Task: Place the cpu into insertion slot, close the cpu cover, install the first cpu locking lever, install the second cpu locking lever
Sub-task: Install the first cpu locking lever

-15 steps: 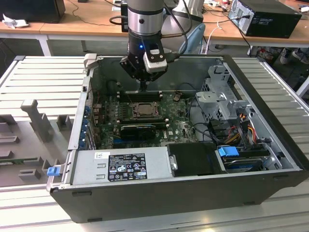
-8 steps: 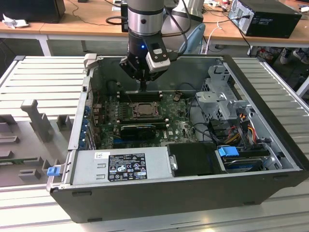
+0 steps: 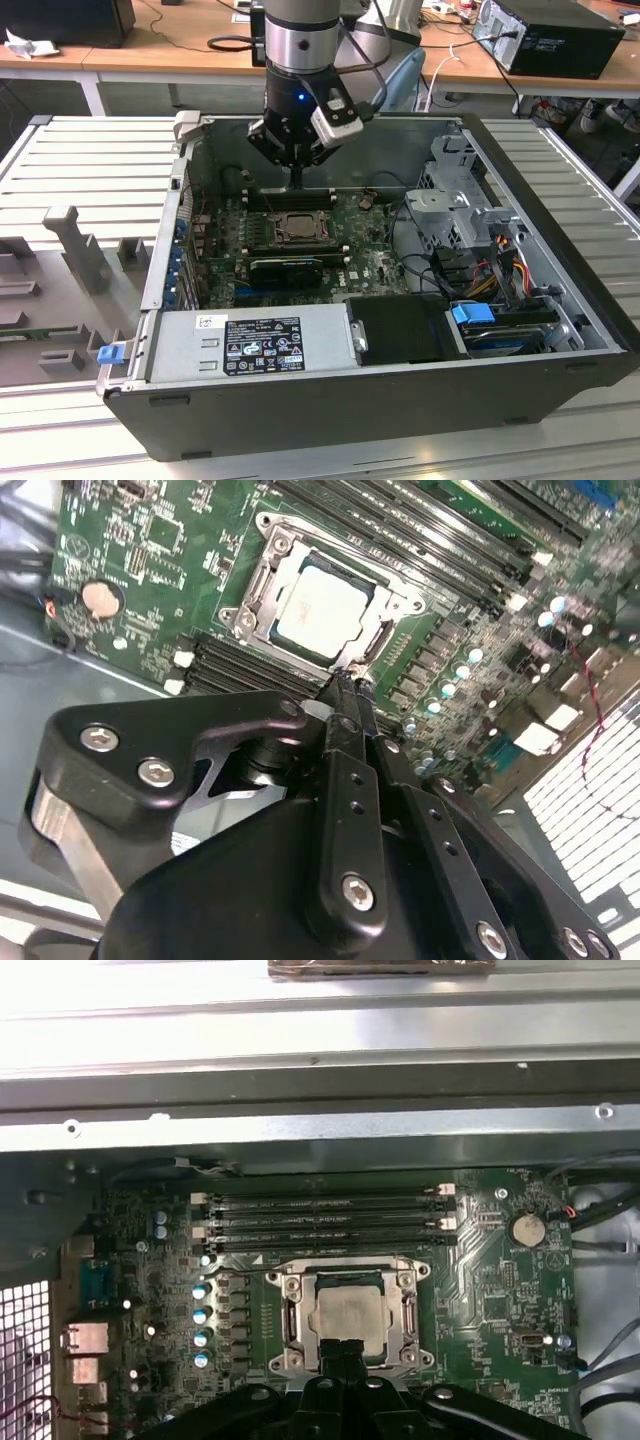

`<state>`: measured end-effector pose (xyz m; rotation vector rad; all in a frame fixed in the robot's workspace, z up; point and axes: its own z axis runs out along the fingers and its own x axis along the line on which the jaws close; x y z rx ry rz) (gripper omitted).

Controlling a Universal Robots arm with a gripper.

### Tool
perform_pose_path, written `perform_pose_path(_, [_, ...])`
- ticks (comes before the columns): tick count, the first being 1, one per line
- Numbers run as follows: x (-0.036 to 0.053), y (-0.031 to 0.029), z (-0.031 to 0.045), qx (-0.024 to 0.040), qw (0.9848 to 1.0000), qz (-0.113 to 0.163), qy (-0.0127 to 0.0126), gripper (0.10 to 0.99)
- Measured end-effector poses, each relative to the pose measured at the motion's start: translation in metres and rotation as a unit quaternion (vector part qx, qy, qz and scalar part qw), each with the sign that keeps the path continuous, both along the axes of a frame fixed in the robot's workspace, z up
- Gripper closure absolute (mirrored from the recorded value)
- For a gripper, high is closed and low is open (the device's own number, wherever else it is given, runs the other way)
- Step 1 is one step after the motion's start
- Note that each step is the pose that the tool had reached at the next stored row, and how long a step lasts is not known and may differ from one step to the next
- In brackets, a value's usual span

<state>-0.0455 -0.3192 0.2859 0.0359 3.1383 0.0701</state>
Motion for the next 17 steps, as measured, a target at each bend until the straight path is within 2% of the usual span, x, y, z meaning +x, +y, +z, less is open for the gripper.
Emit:
perform_pose_path(4, [0.0,0.0,0.0,0.0,0.9996,0.027,0.0,0.98])
perform_pose_path(7, [-0.0029,-0.0001,-0.0002,0.0009,0.9994,0.035,-0.0002,0.98])
perform_pose_path(12, [-0.0218,-0.0002,-0.0007,0.0015,0.9994,0.035,-0.0001,0.98])
perform_pose_path(17, [-0.0404,-0.0001,-0.0078,0.0015,0.9994,0.035,-0.0001,0.98])
